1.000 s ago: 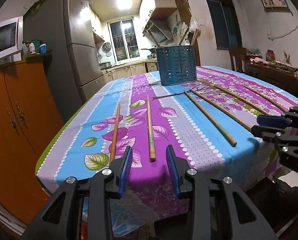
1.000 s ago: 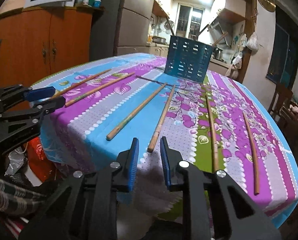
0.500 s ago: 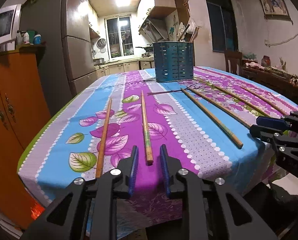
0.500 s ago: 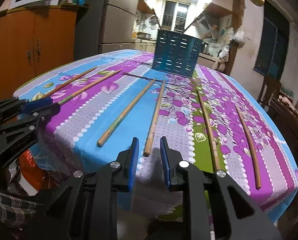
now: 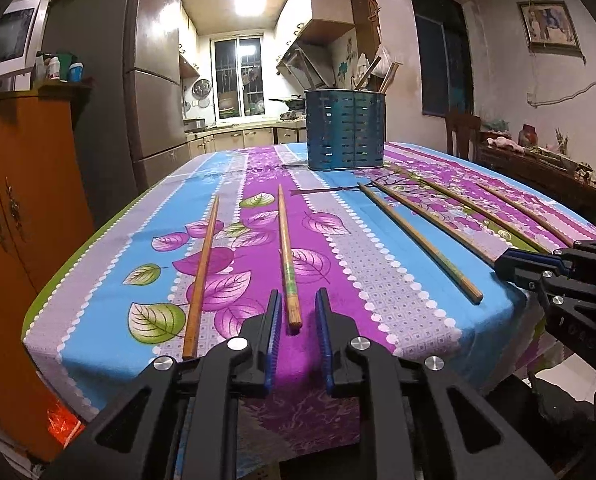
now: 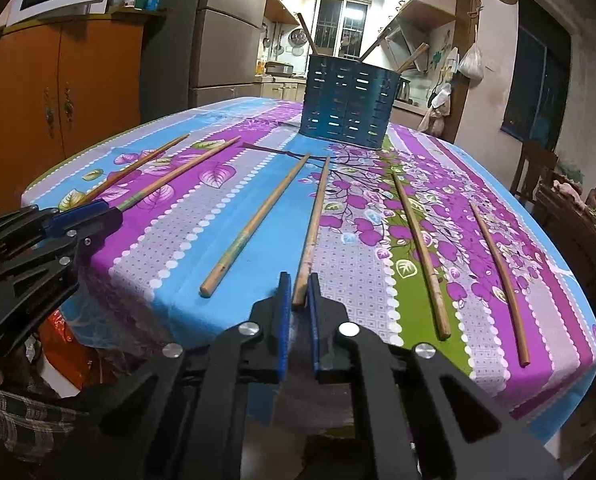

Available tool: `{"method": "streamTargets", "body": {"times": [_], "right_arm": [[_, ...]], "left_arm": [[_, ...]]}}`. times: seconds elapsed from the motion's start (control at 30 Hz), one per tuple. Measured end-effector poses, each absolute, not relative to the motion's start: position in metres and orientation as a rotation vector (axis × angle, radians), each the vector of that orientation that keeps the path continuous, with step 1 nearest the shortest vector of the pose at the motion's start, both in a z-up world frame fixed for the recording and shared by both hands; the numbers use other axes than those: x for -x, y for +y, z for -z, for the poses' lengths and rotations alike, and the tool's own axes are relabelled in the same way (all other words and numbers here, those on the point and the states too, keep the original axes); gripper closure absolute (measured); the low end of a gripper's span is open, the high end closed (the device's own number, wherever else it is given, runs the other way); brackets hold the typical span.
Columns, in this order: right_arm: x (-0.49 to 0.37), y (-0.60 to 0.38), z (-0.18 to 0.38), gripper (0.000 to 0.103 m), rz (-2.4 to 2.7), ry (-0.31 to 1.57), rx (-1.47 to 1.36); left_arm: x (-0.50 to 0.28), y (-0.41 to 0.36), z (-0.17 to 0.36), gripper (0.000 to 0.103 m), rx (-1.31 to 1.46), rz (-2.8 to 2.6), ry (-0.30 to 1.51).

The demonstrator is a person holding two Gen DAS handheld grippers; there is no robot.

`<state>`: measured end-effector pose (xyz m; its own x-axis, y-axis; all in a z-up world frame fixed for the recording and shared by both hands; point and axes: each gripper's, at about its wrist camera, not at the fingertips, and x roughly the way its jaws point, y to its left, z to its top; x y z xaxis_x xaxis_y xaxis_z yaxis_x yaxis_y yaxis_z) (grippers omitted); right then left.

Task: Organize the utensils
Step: 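Close the left tool on a bamboo chopstick while the right tool grasps another, then lift the held chopsticks with both tools and carry them over the blue holder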

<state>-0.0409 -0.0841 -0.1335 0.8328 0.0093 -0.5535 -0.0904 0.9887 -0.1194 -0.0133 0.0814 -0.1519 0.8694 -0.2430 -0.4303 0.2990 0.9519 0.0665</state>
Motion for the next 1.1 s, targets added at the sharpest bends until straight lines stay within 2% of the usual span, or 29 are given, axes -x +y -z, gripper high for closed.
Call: {"method": "streamTargets", "body": {"times": [0.23, 0.27, 0.33, 1.1], "right_arm": [[0.042, -0.085, 0.133, 0.097, -0.053, 0.582, 0.126], [0.042, -0.085, 0.133, 0.097, -0.053, 0.581, 0.124], [0.043, -0.085, 0.133, 0.097, -0.053, 0.578, 0.119], [0.069, -0.103, 0.103, 0.098, -0.008, 0.423, 0.097]], "left_arm": [[0.014, 0.081, 0.153, 0.084, -0.129, 0.282, 0.415], [0.015, 0.08, 0.153, 0.09, -0.132, 0.282, 0.414], [0.015, 0.079, 0.153, 0.094, -0.139, 0.272, 0.411], [0.023, 0.083, 0.126, 0.095, -0.149, 0.253, 0.35]]}}
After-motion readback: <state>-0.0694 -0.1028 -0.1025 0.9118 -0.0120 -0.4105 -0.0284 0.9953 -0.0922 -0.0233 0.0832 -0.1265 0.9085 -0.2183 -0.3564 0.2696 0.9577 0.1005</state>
